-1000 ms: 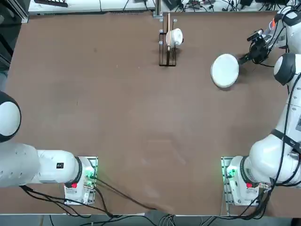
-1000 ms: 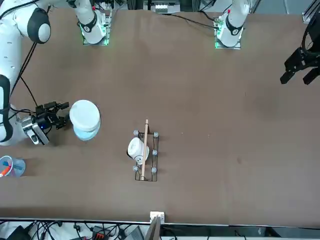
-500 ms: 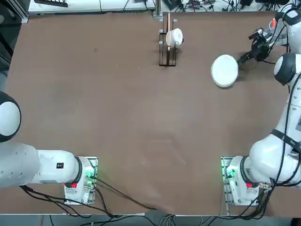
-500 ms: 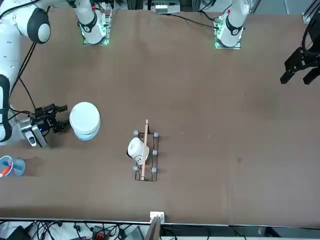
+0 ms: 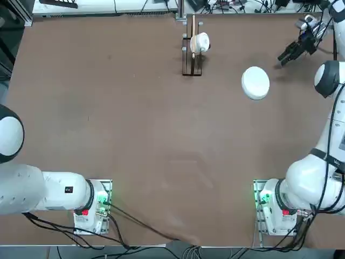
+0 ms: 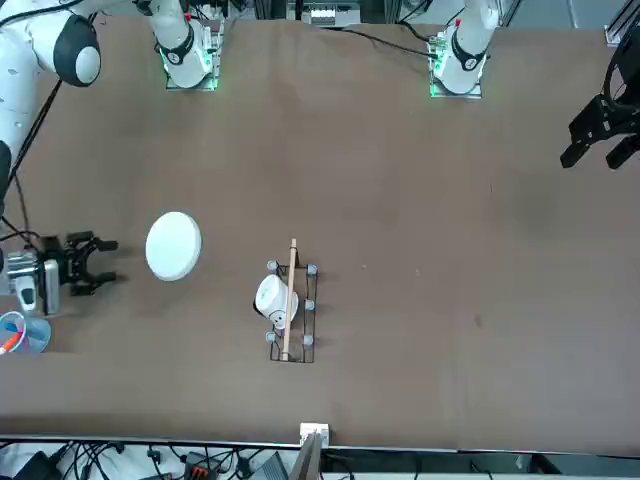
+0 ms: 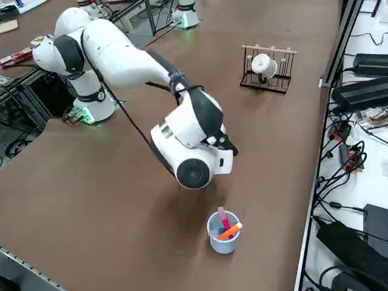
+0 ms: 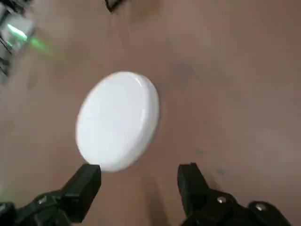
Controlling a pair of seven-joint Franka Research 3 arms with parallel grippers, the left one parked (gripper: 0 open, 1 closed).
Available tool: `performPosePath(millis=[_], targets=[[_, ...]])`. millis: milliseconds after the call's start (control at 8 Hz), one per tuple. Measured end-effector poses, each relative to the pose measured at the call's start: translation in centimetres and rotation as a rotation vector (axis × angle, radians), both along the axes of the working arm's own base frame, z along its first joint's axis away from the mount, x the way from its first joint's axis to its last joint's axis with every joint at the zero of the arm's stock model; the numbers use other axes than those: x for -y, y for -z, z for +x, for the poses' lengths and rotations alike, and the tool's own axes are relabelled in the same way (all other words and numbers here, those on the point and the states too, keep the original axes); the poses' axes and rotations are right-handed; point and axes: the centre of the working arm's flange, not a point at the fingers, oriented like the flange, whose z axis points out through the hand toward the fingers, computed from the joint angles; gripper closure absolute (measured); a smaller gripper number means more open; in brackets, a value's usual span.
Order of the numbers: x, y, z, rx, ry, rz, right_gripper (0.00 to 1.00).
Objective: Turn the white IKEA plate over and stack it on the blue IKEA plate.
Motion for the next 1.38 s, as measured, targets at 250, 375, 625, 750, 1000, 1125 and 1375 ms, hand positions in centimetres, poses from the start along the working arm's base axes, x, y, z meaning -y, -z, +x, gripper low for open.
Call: performPosePath(millis=[250, 375, 625, 750, 1000, 1125, 1375], targets=[[-0.5, -8.6, 3.0, 0.150, -0.071, -0.201, 0.00], [-1.9, -13.7, 4.0, 0.195, -0.076, -0.310, 0.00], [-6.1, -21.8, 4.4, 0.168, 0.026, -0.486, 0.00], [-8.3, -24.5, 3.9, 0.106, 0.115, -0.553, 0.00], [-11.7, -26.7, 2.3, -0.007, 0.260, -0.662, 0.00], [-13.0, -26.7, 1.4, -0.042, 0.333, -0.710, 0.00], [-15.2, -24.9, -1.8, -0.055, 0.487, -0.746, 0.00]])
